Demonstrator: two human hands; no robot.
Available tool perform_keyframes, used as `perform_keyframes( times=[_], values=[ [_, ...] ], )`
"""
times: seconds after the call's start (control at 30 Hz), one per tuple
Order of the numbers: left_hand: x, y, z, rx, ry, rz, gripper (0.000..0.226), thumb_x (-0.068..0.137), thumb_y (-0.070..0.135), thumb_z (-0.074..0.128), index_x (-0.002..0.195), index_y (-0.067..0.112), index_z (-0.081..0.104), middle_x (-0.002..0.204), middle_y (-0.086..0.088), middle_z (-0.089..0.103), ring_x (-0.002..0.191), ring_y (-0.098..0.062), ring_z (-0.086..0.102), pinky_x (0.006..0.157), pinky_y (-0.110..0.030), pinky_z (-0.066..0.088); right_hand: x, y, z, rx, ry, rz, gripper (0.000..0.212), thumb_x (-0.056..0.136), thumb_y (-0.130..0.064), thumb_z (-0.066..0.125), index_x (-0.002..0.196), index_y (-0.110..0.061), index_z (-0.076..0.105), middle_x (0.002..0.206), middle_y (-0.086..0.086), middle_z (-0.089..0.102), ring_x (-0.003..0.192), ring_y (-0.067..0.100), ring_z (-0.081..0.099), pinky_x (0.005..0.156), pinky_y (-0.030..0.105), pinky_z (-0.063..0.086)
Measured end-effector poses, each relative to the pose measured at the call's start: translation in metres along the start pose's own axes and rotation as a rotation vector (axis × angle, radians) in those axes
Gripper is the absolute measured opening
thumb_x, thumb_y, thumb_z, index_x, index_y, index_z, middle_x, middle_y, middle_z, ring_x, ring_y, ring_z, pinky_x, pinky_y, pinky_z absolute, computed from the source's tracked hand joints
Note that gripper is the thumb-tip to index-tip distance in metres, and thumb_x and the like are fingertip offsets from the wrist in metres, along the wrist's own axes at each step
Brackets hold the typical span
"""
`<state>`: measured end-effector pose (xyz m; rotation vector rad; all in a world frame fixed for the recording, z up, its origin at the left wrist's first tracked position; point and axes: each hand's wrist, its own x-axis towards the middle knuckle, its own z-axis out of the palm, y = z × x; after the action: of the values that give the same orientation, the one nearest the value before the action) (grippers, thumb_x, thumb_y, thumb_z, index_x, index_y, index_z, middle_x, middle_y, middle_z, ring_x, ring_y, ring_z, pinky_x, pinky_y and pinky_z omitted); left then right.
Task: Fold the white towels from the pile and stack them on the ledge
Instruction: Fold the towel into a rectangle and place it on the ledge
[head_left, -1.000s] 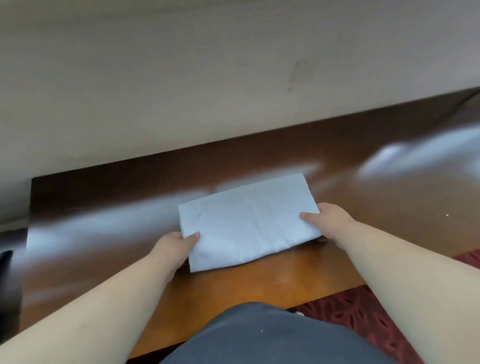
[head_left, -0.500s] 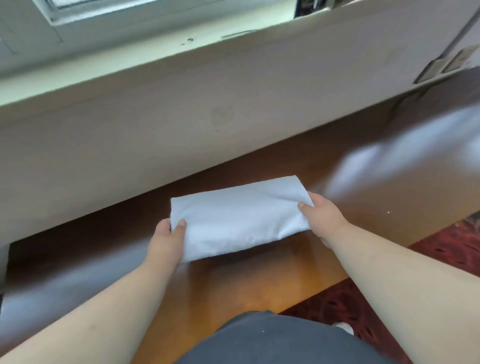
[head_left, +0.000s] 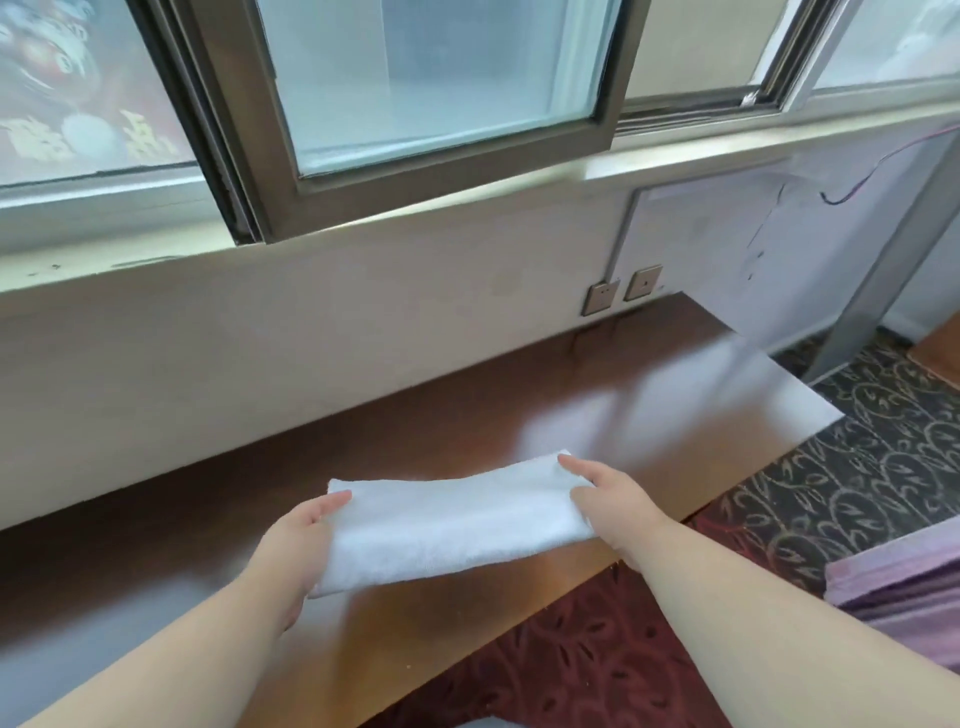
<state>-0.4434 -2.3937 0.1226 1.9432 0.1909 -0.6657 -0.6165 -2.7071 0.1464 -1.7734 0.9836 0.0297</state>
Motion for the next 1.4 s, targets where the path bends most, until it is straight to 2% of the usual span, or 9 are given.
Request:
perform_keyframes(
  times=[0.2, 0.27, 0.37, 0.63, 0.8, 0.93, 1.1, 1.23, 1.4],
  values=[
    [0.02, 0.026, 0.056, 0.037, 0.002, -0.01, 0.052, 0.098, 0.014, 0.031, 0.133, 0.048, 0.052, 0.107, 0.007, 0.059, 0.079, -0.018, 0.057, 0.061, -0.025, 0.049, 0.048, 0.011, -0.043, -0.177, -0.007, -0.01, 0.065, 0.089, -0.005, 0.041, 0.146, -0.036, 0.048, 0.137, -0.01, 0.051, 0.086, -0.002, 0.059, 0.053, 0.004, 0.04],
    [0.034, 0.035, 0.072, 0.103, 0.014, 0.01, 0.052, 0.1, 0.014, 0.032, 0.142, 0.042, 0.046, 0.108, 0.01, 0.057, 0.07, -0.013, 0.053, 0.055, -0.018, 0.045, 0.072, 0.012, -0.049, -0.247, -0.012, -0.03, 0.067, 0.088, -0.004, 0.043, 0.146, -0.036, 0.047, 0.142, -0.014, 0.047, 0.098, -0.002, 0.057, 0.063, 0.005, 0.042],
    [0.063, 0.049, 0.095, 0.166, -0.014, 0.065, 0.055, 0.098, 0.014, 0.044, 0.149, 0.034, 0.039, 0.141, 0.008, 0.047, 0.089, -0.013, 0.054, 0.069, -0.02, 0.04, 0.113, 0.007, -0.059, -0.396, -0.033, -0.068, 0.069, 0.087, -0.008, 0.044, 0.149, -0.039, 0.042, 0.153, -0.016, 0.035, 0.116, 0.007, 0.049, 0.085, 0.016, 0.042],
    [0.148, 0.098, 0.138, 0.302, -0.039, 0.17, 0.073, 0.094, 0.021, 0.062, 0.155, 0.028, 0.025, 0.159, -0.002, 0.021, 0.139, -0.022, 0.033, 0.105, -0.028, 0.033, 0.232, -0.036, -0.086, -0.74, -0.023, -0.226, 0.072, 0.092, -0.013, 0.042, 0.156, -0.038, 0.02, 0.159, -0.018, 0.019, 0.102, 0.018, 0.058, 0.074, 0.026, 0.044],
    [0.195, 0.089, 0.182, 0.371, -0.036, 0.136, 0.078, 0.095, 0.023, 0.061, 0.157, 0.027, 0.015, 0.162, 0.0, 0.014, 0.144, -0.02, 0.027, 0.114, -0.031, 0.029, 0.317, -0.027, -0.076, -0.817, -0.096, -0.228, 0.065, 0.095, -0.008, 0.038, 0.155, -0.03, 0.026, 0.161, -0.012, 0.019, 0.123, 0.017, 0.05, 0.094, 0.028, 0.042],
    [0.225, 0.074, 0.211, 0.403, 0.011, 0.08, 0.075, 0.096, 0.019, 0.06, 0.157, 0.024, 0.016, 0.162, -0.003, 0.012, 0.146, -0.019, 0.024, 0.114, -0.024, 0.02, 0.375, -0.003, -0.07, -0.798, -0.179, -0.222, 0.071, 0.095, -0.007, 0.036, 0.157, -0.037, 0.016, 0.162, -0.016, 0.016, 0.127, 0.019, 0.047, 0.091, 0.025, 0.039],
    [0.232, 0.075, 0.226, 0.532, 0.039, 0.0, 0.08, 0.095, 0.026, 0.062, 0.158, 0.025, 0.011, 0.162, -0.003, 0.003, 0.144, -0.021, 0.028, 0.112, -0.024, 0.024, 0.399, 0.005, -0.066, -0.77, -0.234, -0.282, 0.063, 0.088, -0.008, 0.033, 0.145, -0.034, 0.024, 0.154, -0.006, 0.025, 0.118, 0.026, 0.05, 0.091, 0.034, 0.045],
    [0.211, 0.102, 0.218, 0.771, -0.049, -0.166, 0.091, 0.094, 0.037, 0.062, 0.158, 0.027, -0.002, 0.161, -0.012, -0.008, 0.142, -0.028, 0.033, 0.108, -0.029, 0.038, 0.391, -0.007, -0.077, -0.783, -0.284, -0.097, 0.076, 0.09, -0.015, 0.045, 0.158, -0.027, 0.012, 0.165, 0.002, 0.003, 0.142, 0.028, 0.035, 0.108, 0.036, 0.039],
    [0.142, 0.143, 0.191, 0.798, -0.078, -0.129, 0.084, 0.091, 0.036, 0.065, 0.158, 0.025, 0.014, 0.155, -0.013, 0.028, 0.128, -0.026, 0.051, 0.1, -0.026, 0.043, 0.341, -0.043, -0.1, -1.066, -0.304, -0.41, 0.076, 0.09, -0.042, 0.055, 0.157, -0.03, 0.021, 0.164, 0.0, 0.016, 0.145, 0.028, 0.025, 0.114, 0.038, 0.032]
  ],
)
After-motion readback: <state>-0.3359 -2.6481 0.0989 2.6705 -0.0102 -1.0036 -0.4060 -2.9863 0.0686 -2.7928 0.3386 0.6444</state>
